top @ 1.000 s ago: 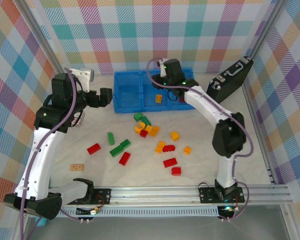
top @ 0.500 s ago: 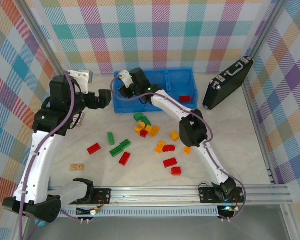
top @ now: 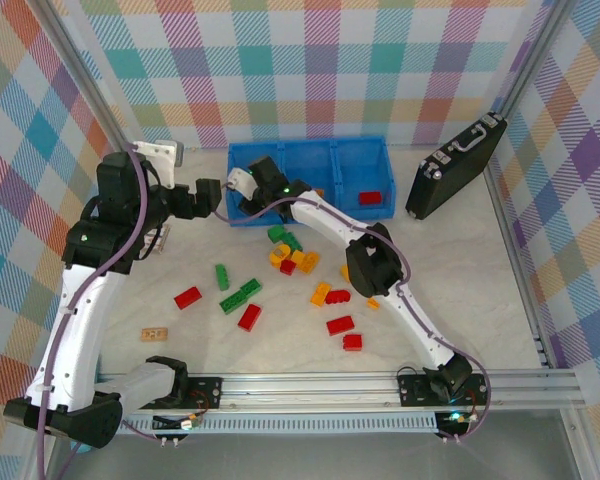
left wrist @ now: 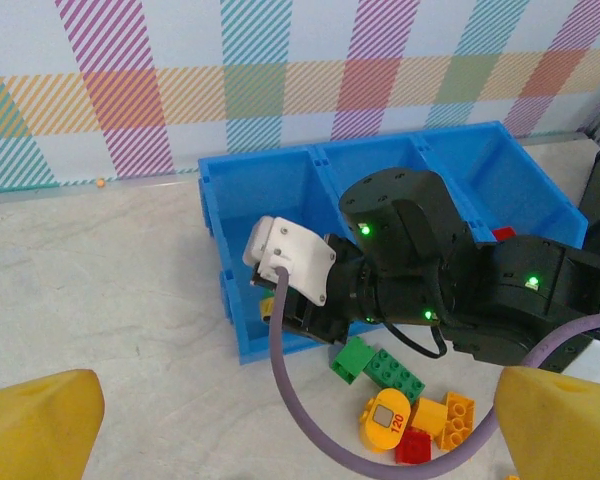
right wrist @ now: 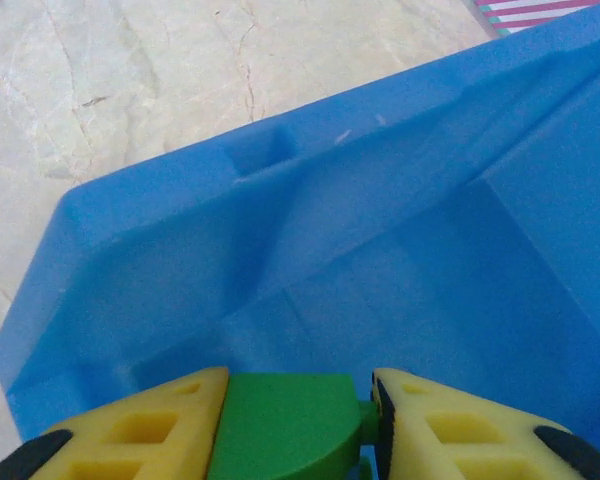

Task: Sort the legos into containers by color
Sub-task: Place the lego in the container.

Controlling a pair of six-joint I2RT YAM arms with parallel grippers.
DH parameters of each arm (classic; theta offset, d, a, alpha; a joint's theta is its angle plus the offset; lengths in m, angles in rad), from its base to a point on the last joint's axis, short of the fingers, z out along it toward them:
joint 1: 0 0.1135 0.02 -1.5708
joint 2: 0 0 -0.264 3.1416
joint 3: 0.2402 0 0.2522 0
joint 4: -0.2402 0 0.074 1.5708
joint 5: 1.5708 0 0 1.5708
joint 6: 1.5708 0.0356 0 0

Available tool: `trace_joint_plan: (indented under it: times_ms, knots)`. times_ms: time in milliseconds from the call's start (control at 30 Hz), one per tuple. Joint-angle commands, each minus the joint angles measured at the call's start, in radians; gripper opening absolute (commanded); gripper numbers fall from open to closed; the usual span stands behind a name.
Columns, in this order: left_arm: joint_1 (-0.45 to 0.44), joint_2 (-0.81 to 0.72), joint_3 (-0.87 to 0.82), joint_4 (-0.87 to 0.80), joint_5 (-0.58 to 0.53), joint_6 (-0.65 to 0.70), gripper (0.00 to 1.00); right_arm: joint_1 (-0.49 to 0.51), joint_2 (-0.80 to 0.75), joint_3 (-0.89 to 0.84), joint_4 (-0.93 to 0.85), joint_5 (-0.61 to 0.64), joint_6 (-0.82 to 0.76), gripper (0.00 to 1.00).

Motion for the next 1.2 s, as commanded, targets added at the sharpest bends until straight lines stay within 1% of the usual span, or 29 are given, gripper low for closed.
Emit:
trace_joint_plan:
  times_ms: [0,200,367,533,633,733,833,1033,1167]
  knots:
    - [-0.011,-0.002,0.000,0.010,-0.006,0.015,1.00,0.006,0.013,0.024,-0.020,0.006,-0.037,0.43]
    - [-0.011,0.005,0.007,0.002,0.001,0.015,1.00,0.008,0.003,0.021,-0.025,0.007,-0.034,0.49]
    - [-0.009,0.007,0.007,0.002,-0.002,0.015,1.00,0.011,-0.031,0.024,-0.024,0.016,-0.020,0.48]
    - [-0.007,0.009,0.003,0.005,-0.004,0.015,1.00,0.011,-0.147,-0.020,-0.021,0.000,0.040,0.49]
    - [-0.007,0.012,-0.002,0.009,0.000,0.014,1.00,0.011,-0.254,-0.093,-0.018,-0.006,0.095,0.50]
    - [-0.007,0.021,0.000,0.007,0.000,0.013,1.00,0.011,-0.384,-0.226,0.001,0.010,0.143,0.52]
    - [-0.007,0.020,0.000,0.008,0.006,0.013,1.00,0.011,-0.517,-0.376,-0.009,0.051,0.202,0.53]
    - [-0.005,0.006,0.000,0.010,0.008,0.012,1.00,0.010,-0.810,-0.784,-0.006,0.146,0.320,0.55]
    - [-0.005,0.007,0.005,0.008,0.021,0.009,1.00,0.010,-0.966,-1.019,-0.060,0.186,0.401,0.59]
